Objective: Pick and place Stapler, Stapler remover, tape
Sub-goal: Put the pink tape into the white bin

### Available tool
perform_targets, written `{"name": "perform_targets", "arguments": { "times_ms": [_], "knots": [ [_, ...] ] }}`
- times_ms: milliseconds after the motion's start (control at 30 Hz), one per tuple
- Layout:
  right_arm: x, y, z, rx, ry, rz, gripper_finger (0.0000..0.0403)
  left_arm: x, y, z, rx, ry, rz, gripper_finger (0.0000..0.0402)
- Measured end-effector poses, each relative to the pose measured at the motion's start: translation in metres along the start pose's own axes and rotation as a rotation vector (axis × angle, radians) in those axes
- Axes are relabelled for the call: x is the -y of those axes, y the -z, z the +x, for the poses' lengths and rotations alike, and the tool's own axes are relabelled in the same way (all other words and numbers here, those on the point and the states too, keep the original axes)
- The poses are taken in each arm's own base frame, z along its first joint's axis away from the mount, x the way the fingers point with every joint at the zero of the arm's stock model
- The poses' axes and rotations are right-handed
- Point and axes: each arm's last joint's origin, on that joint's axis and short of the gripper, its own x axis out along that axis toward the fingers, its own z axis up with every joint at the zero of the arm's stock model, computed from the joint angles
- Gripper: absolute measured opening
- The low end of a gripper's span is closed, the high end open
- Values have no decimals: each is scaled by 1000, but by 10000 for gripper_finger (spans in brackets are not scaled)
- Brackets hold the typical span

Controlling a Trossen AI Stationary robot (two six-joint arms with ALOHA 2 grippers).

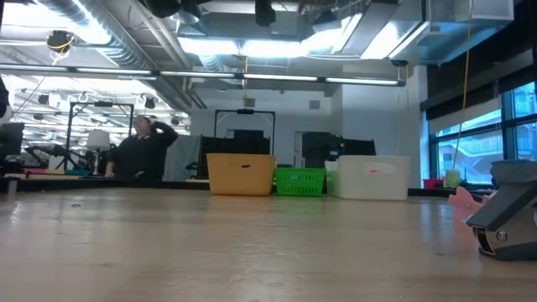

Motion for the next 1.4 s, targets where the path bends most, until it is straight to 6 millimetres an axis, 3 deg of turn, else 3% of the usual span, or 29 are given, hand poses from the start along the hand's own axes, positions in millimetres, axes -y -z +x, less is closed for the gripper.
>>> {"name": "perform_targets", "arguments": {
  "times_ms": [633, 833, 1033, 1267, 1400],
  "knots": [
    [9, 10, 48, -24, -51, 3, 303, -3, 1, 0, 0, -33, 0, 29],
    [12, 10, 53, -21, -71, 22, 222, -2, 3, 0, -15, -28, -3, 29],
    [15, 9, 51, -16, -67, -15, 43, -2, 3, 1, -22, -14, -3, 29],
    [18, 9, 50, -49, -38, -37, 38, -3, 5, 1, -39, -42, -5, 33],
    [24, 5, 40, -47, 63, -45, 38, -7, 7, 0, -50, -75, -6, 107]
  ]
}}
